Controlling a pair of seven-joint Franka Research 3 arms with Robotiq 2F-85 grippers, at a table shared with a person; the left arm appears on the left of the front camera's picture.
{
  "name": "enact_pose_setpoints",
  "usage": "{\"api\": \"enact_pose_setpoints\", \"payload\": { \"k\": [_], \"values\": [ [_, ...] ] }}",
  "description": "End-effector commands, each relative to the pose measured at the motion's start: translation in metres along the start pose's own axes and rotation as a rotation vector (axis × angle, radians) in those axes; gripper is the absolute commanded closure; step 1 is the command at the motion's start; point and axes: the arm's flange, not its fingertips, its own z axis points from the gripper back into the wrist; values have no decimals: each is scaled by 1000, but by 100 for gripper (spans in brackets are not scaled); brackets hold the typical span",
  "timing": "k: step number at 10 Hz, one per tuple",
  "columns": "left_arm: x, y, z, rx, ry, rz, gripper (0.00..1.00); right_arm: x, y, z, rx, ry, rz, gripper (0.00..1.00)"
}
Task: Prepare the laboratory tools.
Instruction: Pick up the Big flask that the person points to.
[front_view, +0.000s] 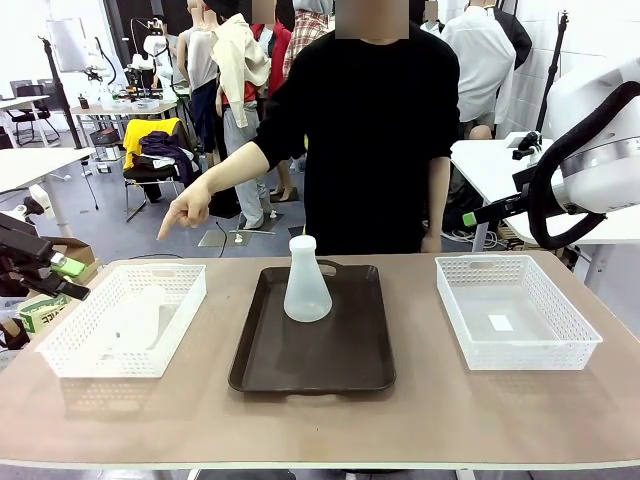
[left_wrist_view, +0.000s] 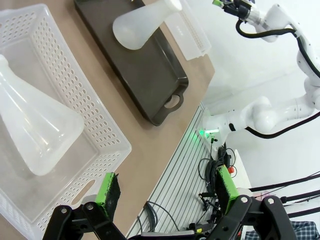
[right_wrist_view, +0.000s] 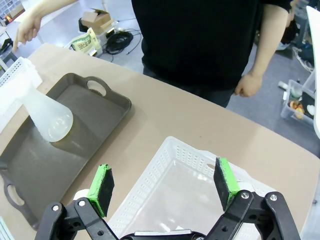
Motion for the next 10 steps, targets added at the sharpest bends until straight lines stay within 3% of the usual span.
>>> {"api": "enact_pose_setpoints", "payload": {
  "k": [1, 8, 10],
  "values": [
    [-1, -1, 4, -5, 20, -23, 0, -1, -1, 0, -1, 11, 2, 0],
    [3, 2, 6, -6, 10, -12, 0, -1, -1, 0, -1, 11, 2, 0],
    [27, -8, 12, 143, -11, 71, 0, -1, -1, 0, -1, 11, 2, 0]
  ]
}}
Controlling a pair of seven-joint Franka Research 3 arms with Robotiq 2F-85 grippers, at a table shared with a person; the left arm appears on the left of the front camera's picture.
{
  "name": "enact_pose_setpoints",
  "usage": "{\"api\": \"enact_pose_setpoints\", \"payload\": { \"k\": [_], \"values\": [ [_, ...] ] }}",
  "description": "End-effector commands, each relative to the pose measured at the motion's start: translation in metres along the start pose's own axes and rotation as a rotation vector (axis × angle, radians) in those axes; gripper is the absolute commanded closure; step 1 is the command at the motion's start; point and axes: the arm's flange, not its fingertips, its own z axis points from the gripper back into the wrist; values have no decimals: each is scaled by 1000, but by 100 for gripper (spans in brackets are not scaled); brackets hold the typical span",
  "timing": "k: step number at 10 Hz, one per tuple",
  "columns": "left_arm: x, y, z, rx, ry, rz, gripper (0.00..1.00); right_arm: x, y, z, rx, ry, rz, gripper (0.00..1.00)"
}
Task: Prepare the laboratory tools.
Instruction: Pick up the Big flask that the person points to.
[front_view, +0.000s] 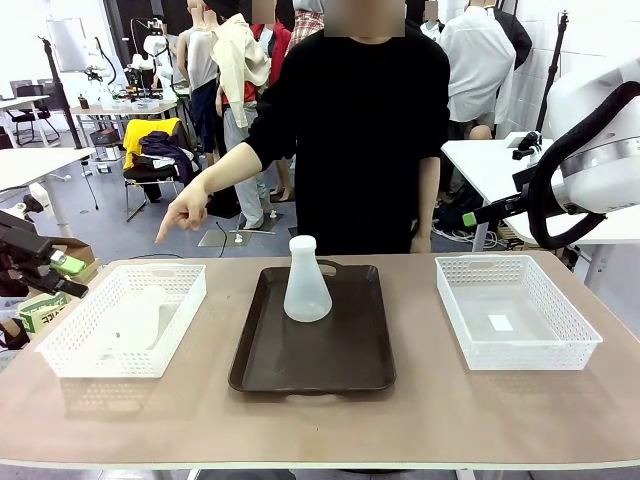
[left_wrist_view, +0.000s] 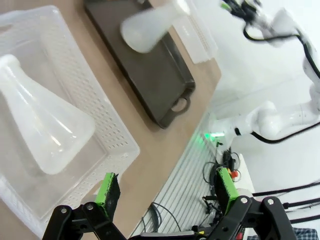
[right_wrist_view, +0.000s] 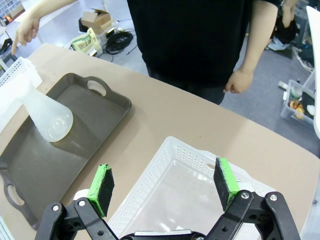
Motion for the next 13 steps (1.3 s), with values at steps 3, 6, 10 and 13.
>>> {"api": "enact_pose_setpoints", "payload": {
  "k": [3, 6, 10, 13],
  "values": [
    [74, -27, -9, 386, 53, 181, 0, -1, -1, 0, -1, 11, 2, 0],
    [119, -24, -53, 653, 137, 311, 0, -1, -1, 0, -1, 11, 2, 0],
    [134, 11, -92, 840, 174, 343, 0, -1, -1, 0, -1, 11, 2, 0],
    [136, 42, -116, 935, 116, 317, 0, -1, -1, 0, -1, 11, 2, 0]
  ]
}}
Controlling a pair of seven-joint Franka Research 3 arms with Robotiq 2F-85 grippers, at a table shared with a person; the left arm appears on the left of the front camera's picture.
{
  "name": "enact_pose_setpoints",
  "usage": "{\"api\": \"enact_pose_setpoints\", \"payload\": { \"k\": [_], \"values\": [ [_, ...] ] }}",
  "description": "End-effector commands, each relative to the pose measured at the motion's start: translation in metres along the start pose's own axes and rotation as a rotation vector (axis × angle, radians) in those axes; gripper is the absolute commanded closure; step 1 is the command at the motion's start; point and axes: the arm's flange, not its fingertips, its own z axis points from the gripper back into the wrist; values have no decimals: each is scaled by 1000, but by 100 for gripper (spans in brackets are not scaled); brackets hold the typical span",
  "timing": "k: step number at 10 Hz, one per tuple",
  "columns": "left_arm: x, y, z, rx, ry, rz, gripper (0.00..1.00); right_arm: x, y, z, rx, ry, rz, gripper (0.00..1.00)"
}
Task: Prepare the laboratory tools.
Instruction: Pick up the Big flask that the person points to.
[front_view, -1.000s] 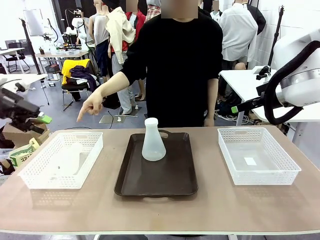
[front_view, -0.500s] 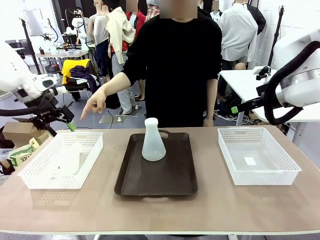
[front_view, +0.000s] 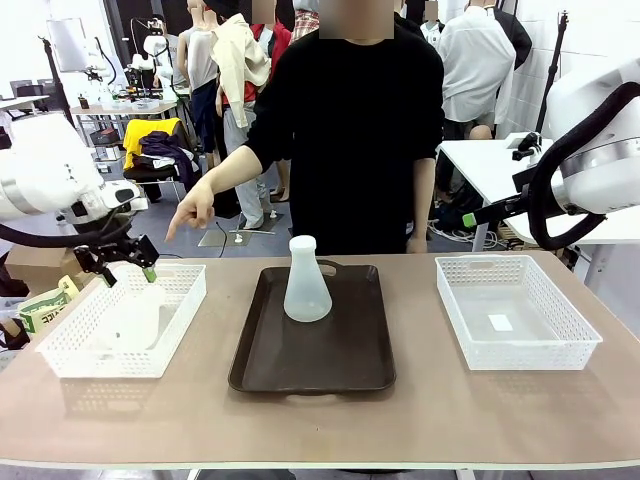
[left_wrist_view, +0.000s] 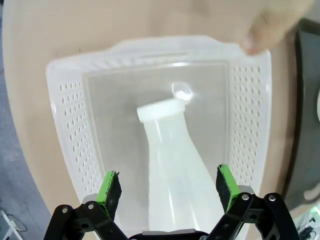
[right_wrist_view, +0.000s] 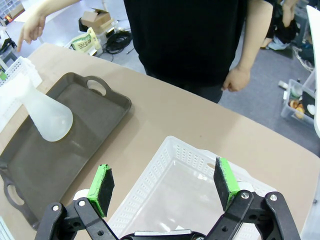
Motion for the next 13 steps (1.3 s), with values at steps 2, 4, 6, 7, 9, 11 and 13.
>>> {"api": "enact_pose_setpoints", "payload": {
  "k": [2, 4, 6, 7, 9, 11, 13],
  "values": [
    [7, -16, -18, 39, -44, 19, 0, 0, -1, 1, -2, 9, 3, 0],
    [12, -19, -27, 49, -66, 38, 0, 0, -1, 1, -2, 9, 3, 0],
    [15, -24, -35, 61, -53, 46, 0, 0, -1, 1, -2, 9, 3, 0],
    [16, -26, -38, 68, -43, 50, 0, 0, -1, 1, -2, 9, 3, 0],
    [19, -28, -45, 81, -17, 67, 0, 0, -1, 1, -2, 9, 3, 0],
    [21, -28, -53, 101, 9, 89, 0, 0, -1, 1, -2, 9, 3, 0],
    [24, -25, -57, 125, 26, 116, 0, 0, -1, 1, -2, 9, 3, 0]
  ]
}}
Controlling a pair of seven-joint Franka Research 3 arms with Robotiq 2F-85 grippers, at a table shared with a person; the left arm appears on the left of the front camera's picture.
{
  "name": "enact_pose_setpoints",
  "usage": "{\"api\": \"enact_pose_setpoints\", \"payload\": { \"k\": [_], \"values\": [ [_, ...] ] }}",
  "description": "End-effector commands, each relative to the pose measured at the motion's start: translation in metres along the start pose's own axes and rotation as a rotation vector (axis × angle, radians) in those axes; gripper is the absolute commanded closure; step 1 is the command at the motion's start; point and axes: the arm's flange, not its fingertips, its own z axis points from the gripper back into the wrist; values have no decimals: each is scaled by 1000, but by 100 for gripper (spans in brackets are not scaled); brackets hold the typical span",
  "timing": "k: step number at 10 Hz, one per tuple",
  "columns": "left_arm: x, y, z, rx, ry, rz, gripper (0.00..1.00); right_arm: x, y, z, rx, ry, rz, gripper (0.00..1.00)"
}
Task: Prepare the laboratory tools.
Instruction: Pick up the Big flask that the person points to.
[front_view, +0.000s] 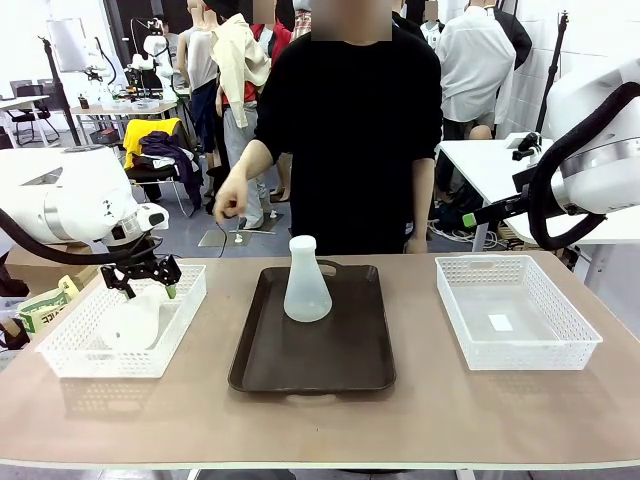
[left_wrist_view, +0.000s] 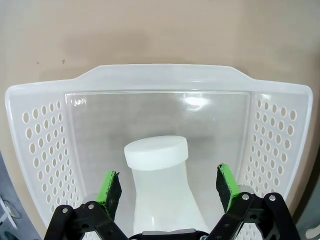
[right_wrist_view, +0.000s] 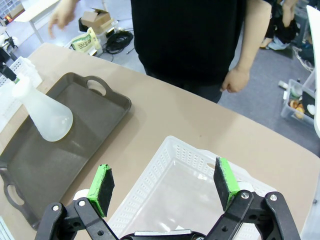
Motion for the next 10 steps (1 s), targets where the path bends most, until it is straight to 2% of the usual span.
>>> {"api": "enact_pose_setpoints", "payload": {
  "k": [1, 2, 9, 10],
  "values": [
    [10, -3, -1, 46, 21, 35, 0, 0, -1, 1, -2, 9, 3, 0],
    [12, -3, -4, 47, 29, 32, 3, 0, -1, 1, -2, 9, 3, 0],
    [14, -3, -8, 54, 29, 37, 94, 0, -1, 1, -2, 9, 3, 0],
    [14, -3, -7, 54, 27, 39, 100, 0, -1, 1, -2, 9, 3, 0]
  ]
}}
